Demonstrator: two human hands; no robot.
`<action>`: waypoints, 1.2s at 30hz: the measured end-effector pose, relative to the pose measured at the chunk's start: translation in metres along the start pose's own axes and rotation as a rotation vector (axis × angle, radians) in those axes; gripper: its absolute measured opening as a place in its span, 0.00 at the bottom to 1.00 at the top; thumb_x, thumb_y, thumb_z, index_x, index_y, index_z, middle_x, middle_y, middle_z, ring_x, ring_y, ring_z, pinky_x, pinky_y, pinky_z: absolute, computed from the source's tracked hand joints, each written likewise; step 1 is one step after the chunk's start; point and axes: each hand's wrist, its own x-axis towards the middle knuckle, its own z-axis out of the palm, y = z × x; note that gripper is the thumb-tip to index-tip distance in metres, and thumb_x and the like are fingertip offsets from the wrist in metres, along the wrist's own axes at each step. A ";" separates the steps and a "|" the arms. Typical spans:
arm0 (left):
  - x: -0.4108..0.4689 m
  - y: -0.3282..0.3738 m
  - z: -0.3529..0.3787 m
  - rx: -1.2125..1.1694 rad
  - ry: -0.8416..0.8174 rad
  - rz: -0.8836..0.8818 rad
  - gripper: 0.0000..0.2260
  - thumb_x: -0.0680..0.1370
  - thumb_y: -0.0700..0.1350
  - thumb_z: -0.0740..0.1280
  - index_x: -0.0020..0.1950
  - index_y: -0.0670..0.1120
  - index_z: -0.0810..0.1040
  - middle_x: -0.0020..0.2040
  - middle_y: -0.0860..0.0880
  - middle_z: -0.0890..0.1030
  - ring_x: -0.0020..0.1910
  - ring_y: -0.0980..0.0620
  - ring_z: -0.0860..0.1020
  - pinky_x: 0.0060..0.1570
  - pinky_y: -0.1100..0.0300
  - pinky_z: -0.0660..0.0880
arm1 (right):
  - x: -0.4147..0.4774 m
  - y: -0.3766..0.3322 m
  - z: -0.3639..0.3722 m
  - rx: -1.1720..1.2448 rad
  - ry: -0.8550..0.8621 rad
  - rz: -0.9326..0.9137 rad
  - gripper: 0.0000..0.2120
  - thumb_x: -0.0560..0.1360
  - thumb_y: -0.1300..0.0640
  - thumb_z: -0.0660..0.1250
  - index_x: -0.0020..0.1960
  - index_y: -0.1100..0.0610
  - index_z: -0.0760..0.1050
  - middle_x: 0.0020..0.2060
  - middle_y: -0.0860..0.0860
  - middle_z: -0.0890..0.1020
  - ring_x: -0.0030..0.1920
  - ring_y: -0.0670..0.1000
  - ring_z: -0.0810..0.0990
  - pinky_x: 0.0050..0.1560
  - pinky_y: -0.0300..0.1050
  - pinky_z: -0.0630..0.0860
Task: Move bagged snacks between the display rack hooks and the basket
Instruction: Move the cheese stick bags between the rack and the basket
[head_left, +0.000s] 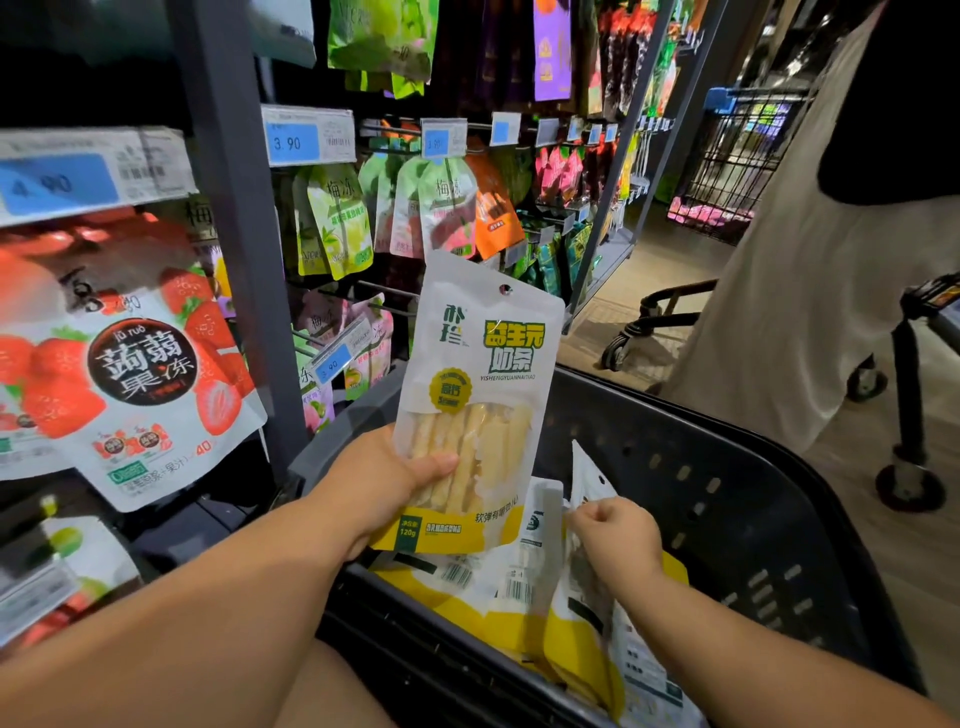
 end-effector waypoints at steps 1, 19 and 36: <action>-0.001 0.000 0.000 0.004 0.004 0.000 0.09 0.73 0.43 0.75 0.52 0.49 0.83 0.46 0.48 0.86 0.48 0.45 0.85 0.58 0.42 0.77 | -0.002 -0.005 -0.002 0.030 0.010 -0.039 0.21 0.70 0.61 0.66 0.25 0.55 0.58 0.23 0.50 0.58 0.28 0.50 0.57 0.32 0.46 0.56; -0.013 0.014 0.008 -0.046 0.177 0.112 0.14 0.68 0.50 0.77 0.51 0.51 0.83 0.47 0.50 0.86 0.49 0.48 0.84 0.58 0.45 0.77 | -0.020 -0.078 -0.115 0.473 0.407 -0.313 0.06 0.81 0.55 0.60 0.46 0.55 0.71 0.40 0.52 0.76 0.39 0.52 0.73 0.40 0.50 0.71; -0.124 0.031 -0.095 -0.156 0.506 0.273 0.09 0.70 0.53 0.75 0.48 0.54 0.83 0.44 0.56 0.86 0.45 0.57 0.83 0.49 0.55 0.79 | -0.065 -0.242 -0.052 0.875 -0.139 -0.638 0.11 0.83 0.54 0.59 0.42 0.49 0.72 0.35 0.50 0.76 0.32 0.43 0.74 0.32 0.38 0.72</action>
